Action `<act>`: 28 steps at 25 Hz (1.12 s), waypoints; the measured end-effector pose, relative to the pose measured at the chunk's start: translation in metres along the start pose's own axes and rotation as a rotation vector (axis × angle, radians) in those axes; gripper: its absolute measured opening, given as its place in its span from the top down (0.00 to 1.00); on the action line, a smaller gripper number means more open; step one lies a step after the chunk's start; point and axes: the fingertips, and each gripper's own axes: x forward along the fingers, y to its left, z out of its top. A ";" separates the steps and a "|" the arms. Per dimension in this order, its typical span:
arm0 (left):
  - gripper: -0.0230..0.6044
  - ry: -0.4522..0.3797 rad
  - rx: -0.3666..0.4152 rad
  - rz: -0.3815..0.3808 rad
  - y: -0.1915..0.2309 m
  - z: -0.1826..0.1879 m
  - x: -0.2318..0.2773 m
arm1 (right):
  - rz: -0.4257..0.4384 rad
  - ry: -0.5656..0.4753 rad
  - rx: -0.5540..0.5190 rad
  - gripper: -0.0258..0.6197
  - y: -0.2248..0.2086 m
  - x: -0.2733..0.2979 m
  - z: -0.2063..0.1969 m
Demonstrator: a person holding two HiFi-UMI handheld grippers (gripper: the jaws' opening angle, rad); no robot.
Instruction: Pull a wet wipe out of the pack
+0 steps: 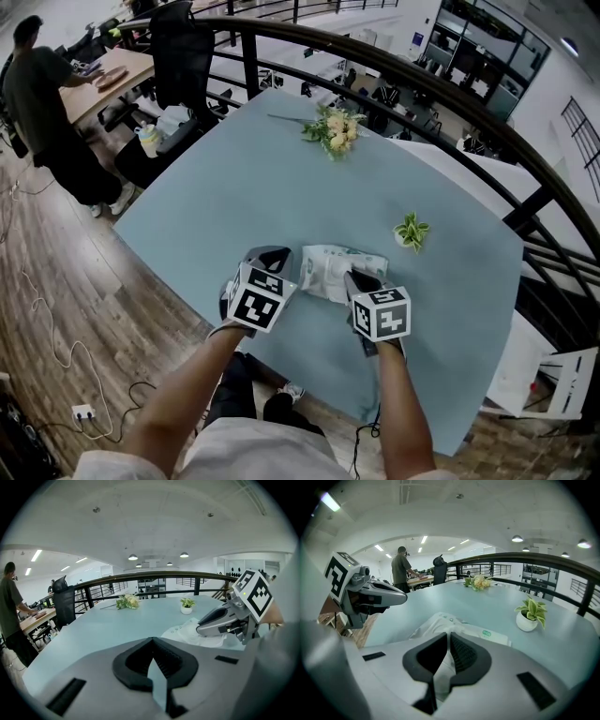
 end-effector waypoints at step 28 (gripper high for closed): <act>0.97 -0.041 0.021 0.031 0.009 0.028 -0.022 | -0.001 -0.044 -0.007 0.93 0.005 -0.015 0.028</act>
